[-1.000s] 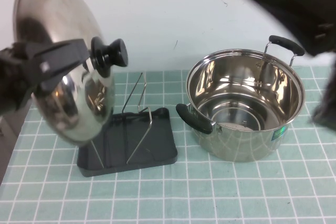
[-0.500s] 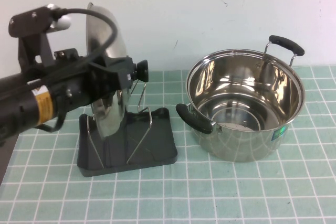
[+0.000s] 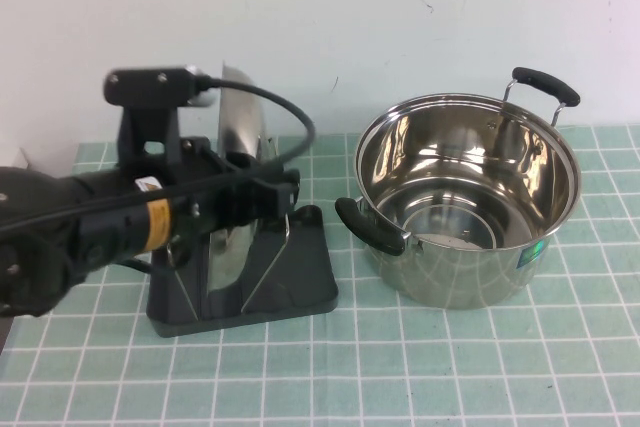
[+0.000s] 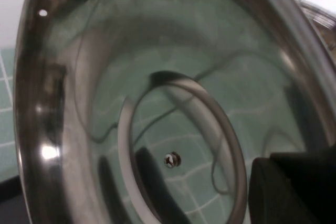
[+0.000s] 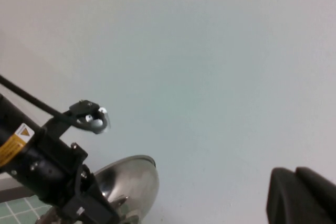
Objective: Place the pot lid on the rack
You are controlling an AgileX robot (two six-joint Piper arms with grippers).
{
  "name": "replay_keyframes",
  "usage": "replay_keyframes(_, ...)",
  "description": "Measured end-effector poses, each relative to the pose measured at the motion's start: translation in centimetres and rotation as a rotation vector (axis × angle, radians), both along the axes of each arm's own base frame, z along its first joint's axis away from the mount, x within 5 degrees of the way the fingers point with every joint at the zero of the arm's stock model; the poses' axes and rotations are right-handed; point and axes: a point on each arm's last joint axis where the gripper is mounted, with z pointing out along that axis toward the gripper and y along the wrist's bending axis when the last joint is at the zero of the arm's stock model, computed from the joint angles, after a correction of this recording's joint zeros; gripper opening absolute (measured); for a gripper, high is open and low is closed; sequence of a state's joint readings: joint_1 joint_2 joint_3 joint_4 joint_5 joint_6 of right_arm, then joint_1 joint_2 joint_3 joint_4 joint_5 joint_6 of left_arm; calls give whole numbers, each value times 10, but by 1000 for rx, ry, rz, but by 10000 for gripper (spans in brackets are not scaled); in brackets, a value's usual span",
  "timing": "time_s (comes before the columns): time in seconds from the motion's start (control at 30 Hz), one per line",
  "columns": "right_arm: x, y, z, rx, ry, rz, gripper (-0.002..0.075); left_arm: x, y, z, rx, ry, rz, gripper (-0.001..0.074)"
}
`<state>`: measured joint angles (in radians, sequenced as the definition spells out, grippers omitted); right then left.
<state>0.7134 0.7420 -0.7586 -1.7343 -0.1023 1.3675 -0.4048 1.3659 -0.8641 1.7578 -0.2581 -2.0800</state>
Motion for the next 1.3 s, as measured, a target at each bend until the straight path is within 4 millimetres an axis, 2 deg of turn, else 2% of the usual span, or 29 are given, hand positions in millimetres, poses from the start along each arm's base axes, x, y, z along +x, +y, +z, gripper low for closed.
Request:
replay_keyframes(0.27,0,0,0,0,-2,0,5,8,-4,-16,66,15,-31,111)
replay_keyframes(0.33,0,0,0,1,-1,0,4,7,-4,-16,79,4,-47,194)
replay_keyframes(0.5,0,0,0,1,-1,2,4,8,-4,-15,99,-13,-56,505)
replay_keyframes(0.57,0,0,0,1,-1,2,4,8,-3,-13,118,-38,-52,554)
replay_keyframes(0.63,-1,0,0,1,-1,4,4,6,0,-7,139,-77,-42,561)
replay_keyframes(0.73,-1,0,0,0,-1,5,3,2,6,7,164,-149,-13,527)
replay_keyframes(0.87,0,-1,0,-8,-11,-9,3,-8,18,31,177,-255,50,422)
replay_keyframes(0.93,2,-3,1,-21,-29,-42,3,-16,24,46,203,-330,67,316)
replay_keyframes(1.0,5,-7,2,-46,-60,-104,3,-26,31,61,268,-428,71,169)
replay_keyframes(1.07,9,-12,2,-89,-102,-178,3,-35,39,75,348,-524,94,73)
replay_keyframes(1.2,16,-27,4,-223,-200,-384,3,-49,65,98,506,-654,271,15)
replay_keyframes(1.3,21,-42,4,-395,-256,-573,3,-57,86,106,588,-646,453,5)
